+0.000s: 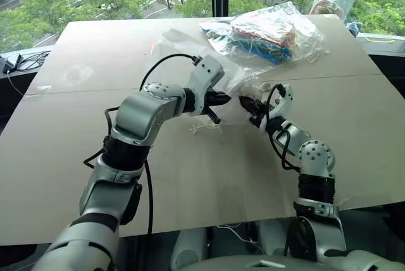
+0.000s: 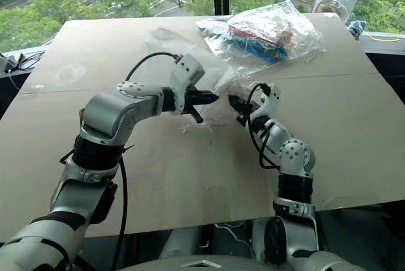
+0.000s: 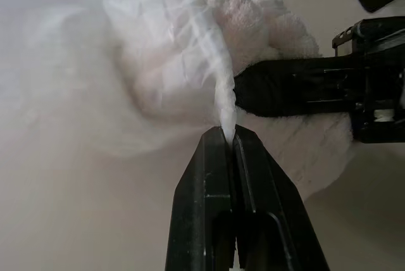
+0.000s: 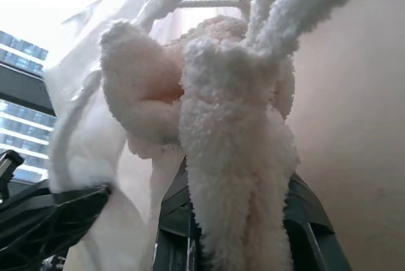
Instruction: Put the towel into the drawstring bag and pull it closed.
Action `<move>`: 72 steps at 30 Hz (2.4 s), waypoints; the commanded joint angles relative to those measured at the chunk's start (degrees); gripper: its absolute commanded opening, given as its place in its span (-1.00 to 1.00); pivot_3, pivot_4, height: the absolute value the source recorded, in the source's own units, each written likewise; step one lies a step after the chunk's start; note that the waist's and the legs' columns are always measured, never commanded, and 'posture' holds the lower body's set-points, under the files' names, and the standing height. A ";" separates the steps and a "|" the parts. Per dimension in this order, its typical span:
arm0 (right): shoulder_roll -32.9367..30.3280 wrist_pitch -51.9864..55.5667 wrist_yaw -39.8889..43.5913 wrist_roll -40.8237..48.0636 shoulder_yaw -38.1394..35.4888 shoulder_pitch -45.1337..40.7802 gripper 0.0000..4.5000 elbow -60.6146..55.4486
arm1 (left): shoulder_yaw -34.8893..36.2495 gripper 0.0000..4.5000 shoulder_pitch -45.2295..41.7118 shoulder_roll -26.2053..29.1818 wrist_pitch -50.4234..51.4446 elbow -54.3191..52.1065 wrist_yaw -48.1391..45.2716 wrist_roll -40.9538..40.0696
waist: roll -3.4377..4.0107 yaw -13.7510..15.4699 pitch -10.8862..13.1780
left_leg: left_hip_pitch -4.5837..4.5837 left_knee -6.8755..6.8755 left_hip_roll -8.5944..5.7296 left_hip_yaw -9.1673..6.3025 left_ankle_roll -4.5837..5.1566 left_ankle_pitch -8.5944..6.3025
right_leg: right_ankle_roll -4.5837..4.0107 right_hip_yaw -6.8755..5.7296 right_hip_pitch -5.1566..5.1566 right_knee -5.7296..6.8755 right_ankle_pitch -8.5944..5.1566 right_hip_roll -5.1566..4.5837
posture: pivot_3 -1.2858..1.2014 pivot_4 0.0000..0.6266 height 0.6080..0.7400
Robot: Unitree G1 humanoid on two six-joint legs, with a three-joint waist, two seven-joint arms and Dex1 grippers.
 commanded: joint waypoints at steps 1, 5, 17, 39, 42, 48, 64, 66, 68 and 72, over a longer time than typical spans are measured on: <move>3.59 -2.71 1.25 5.10 -1.53 -3.67 -0.99 1.22 | 3.72 -1.00 -2.64 1.32 2.90 -2.14 -3.04 -4.76 | 0.03 -0.12 0.02 | 0.01 0.00 0.00 -0.01 0.00 0.00 | 0.00 -0.01 0.00 0.01 0.00 0.03 | 0.03 -0.52 1.00; 1.87 -3.35 3.66 6.95 -0.64 -2.55 -0.99 2.19 | 8.11 -1.00 -4.37 1.61 6.83 -0.61 -5.16 -10.16 | 0.09 -0.30 0.05 | 0.05 -0.05 0.07 0.00 0.00 0.00 | -0.01 0.02 -0.01 0.02 0.00 0.08 | 0.03 -0.52 1.00; 8.44 -15.58 7.22 11.25 -0.88 -7.29 -0.99 12.09 | 7.61 -1.00 -2.16 -0.75 10.29 -0.85 -2.00 -12.64 | 0.09 0.05 0.06 | 0.05 -0.03 0.02 0.04 -0.01 0.01 | 0.00 0.07 0.01 0.00 0.00 0.01 | 0.03 -0.52 1.00; 5.23 -23.76 15.39 2.24 8.39 -11.75 -0.99 23.84 | 7.49 -1.00 5.89 0.60 11.04 -7.53 0.93 -14.27 | 0.09 -0.92 0.03 | 0.15 -0.03 0.10 0.13 -0.01 0.01 | 0.00 0.32 -0.01 0.14 0.03 0.02 | 0.03 -0.52 1.00; 4.16 -24.98 18.24 -3.00 13.63 -10.96 -0.99 23.48 | 6.46 -1.00 5.26 0.80 8.71 -6.29 1.36 -12.90 | 0.03 -0.93 0.08 | 0.11 0.00 0.06 0.11 -0.01 0.01 | 0.01 0.19 0.00 0.13 0.03 0.04 | 0.03 -0.52 1.00; 0.76 -27.01 20.92 -13.71 21.97 -7.80 -0.05 19.88 | 3.97 -1.00 3.81 0.65 -0.25 -1.45 0.27 -9.01 | 0.06 -1.29 0.09 | 0.09 0.00 0.06 0.13 -0.03 0.01 | 0.01 0.23 -0.06 0.13 0.03 0.08 | 0.03 -0.52 1.00; -24.53 -11.32 23.16 -20.12 27.14 10.67 0.97 -23.32 | 4.26 -1.00 6.13 8.84 -33.57 13.72 -19.04 -1.20 | 0.03 -0.96 0.09 | 0.04 -0.07 -0.04 0.34 -0.02 0.01 | 0.02 0.40 -0.23 0.08 0.01 0.13 | 0.03 -0.52 1.00; -24.67 -9.96 23.05 -20.77 27.81 9.44 0.97 -22.16 | 4.50 -1.00 5.01 8.71 -34.46 15.55 -20.25 -0.95 | 0.03 -0.90 0.09 | 0.06 -0.07 -0.04 0.35 -0.02 0.01 | 0.01 0.41 -0.23 0.08 0.01 0.17 | 0.03 -0.52 1.00; -22.84 -8.99 21.86 -21.89 28.76 7.61 0.97 -18.26 | 4.76 -1.00 4.28 7.78 -34.36 15.57 -20.18 -0.97 | 0.01 -0.78 0.09 | 0.04 -0.06 -0.04 0.35 -0.01 0.01 | 0.02 0.40 -0.23 0.08 0.02 0.18 | 0.03 -0.52 1.00; -16.65 -9.28 20.25 -22.13 28.40 3.82 0.57 -9.32 | 4.45 -1.00 4.13 6.10 -32.09 11.85 -18.76 -1.37 | 0.00 -0.62 0.09 | 0.01 0.02 -0.05 0.38 0.00 0.00 | 0.03 0.42 -0.21 0.08 0.02 0.17 | 0.03 -0.52 1.00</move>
